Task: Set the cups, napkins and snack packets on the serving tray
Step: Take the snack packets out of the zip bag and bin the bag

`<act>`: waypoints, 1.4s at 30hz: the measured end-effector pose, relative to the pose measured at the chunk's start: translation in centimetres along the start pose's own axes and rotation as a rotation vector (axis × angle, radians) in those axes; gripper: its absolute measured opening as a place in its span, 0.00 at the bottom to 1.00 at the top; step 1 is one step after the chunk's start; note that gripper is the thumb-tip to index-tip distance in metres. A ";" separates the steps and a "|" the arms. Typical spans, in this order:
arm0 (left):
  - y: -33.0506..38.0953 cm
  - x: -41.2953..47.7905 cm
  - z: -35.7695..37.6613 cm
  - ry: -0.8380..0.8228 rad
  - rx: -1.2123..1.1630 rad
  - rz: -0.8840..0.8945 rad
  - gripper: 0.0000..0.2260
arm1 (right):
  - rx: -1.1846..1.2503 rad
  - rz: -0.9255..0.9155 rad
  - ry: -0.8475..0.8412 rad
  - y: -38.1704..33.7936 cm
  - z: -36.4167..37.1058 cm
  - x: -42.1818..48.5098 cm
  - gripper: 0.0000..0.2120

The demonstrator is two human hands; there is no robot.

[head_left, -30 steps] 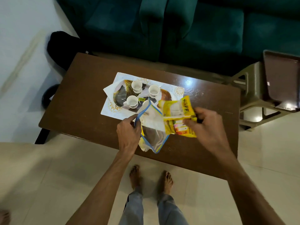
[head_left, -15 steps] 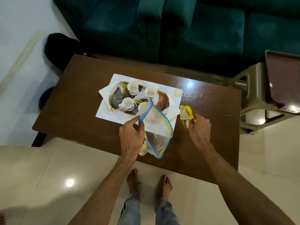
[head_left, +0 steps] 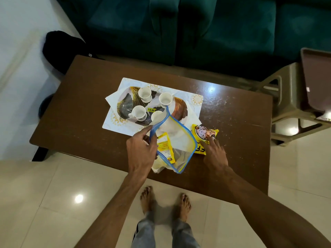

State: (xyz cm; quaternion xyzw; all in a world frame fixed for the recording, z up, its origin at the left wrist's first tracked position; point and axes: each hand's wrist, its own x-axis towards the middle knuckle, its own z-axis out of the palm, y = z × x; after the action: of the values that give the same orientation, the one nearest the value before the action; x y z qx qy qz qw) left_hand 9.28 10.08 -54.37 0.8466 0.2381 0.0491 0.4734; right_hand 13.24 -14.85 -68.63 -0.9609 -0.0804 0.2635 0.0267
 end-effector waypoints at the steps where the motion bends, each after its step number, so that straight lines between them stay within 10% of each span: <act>1: 0.0 0.0 -0.1 -0.003 0.002 0.005 0.13 | 0.033 0.009 0.007 0.1 -0.1 -0.3 0.35; 7: 0.5 -0.4 -0.8 -0.022 0.010 0.001 0.14 | 0.365 0.010 0.381 -1.7 -6.3 -2.5 0.22; 12: 0.8 -0.9 -1.4 -0.044 0.022 0.000 0.14 | 0.596 -0.383 0.787 -8.2 -15.0 -8.2 0.07; 15: 0.8 -1.3 -1.8 -0.040 0.020 0.016 0.14 | 0.630 -0.458 0.394 -12.2 -15.0 -8.4 0.10; 18: 0.3 -1.5 -1.9 -0.041 0.004 0.032 0.14 | 0.616 -0.122 -0.154 -13.7 -11.4 -4.6 0.21; 21: -0.2 -1.8 -1.9 -0.041 -0.039 0.007 0.13 | 0.549 0.074 -0.344 -14.5 -7.9 -1.4 0.25; 34: -1.7 -2.6 -1.9 -0.049 -0.082 -0.067 0.13 | 0.730 0.217 -0.204 -16.5 -1.4 -0.9 0.04; 42: -3.0 -2.1 -2.5 0.018 -0.001 -0.001 0.18 | 0.727 0.073 0.022 -17.7 -4.8 -2.8 0.09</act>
State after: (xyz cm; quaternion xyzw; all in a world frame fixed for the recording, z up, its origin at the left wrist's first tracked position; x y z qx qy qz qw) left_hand 5.54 12.41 -55.15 0.8458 0.2429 0.0566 0.4716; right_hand 10.80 2.04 -61.47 -0.8937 0.0530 0.2654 0.3578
